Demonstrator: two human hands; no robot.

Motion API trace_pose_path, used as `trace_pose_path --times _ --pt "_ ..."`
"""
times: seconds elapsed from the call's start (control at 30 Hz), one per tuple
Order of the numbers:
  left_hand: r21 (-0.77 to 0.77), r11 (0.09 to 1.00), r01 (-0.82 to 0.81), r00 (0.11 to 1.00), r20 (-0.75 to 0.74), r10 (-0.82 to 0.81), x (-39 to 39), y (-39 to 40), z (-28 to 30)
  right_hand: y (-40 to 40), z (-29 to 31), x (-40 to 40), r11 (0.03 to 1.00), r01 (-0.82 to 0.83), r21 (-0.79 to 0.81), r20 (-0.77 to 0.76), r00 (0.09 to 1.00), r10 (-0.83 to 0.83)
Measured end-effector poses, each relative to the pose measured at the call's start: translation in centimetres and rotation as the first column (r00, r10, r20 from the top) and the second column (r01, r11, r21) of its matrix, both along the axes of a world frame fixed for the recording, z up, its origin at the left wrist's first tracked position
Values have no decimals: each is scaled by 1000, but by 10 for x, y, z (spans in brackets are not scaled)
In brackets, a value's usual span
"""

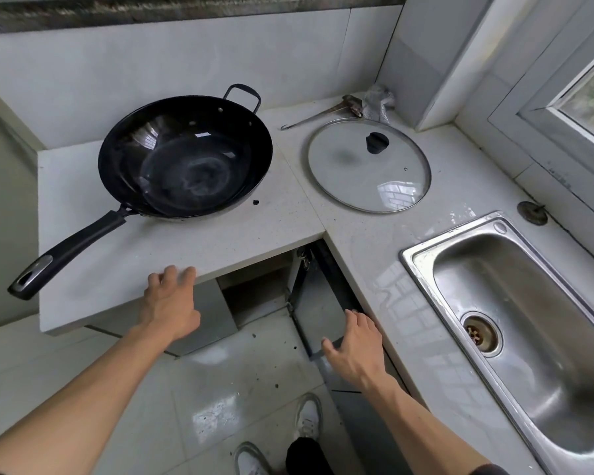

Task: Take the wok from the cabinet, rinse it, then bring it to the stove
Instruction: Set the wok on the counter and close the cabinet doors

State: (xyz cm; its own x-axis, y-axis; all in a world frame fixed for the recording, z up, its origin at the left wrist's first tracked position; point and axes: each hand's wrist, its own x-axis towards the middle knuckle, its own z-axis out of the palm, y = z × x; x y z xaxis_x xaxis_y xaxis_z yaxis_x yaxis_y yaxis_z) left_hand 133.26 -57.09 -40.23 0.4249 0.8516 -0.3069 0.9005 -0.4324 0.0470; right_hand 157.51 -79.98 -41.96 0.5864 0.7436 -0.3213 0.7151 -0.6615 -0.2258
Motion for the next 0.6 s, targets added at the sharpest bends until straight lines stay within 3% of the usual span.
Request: trace_pose_path --times 0.1,0.27,0.6 --pt "-2 1000 -6 1000 4 6 1 -2 0 3 1 -2 1000 -5 -2 -33 999 5" --pt "-10 1000 -7 1000 7 7 2 -1 1 9 11 -4 999 23 27 -241 970 -15" --pt "-42 999 -28 997 68 31 -4 -1 3 15 7 16 969 244 29 -432 878 -208"
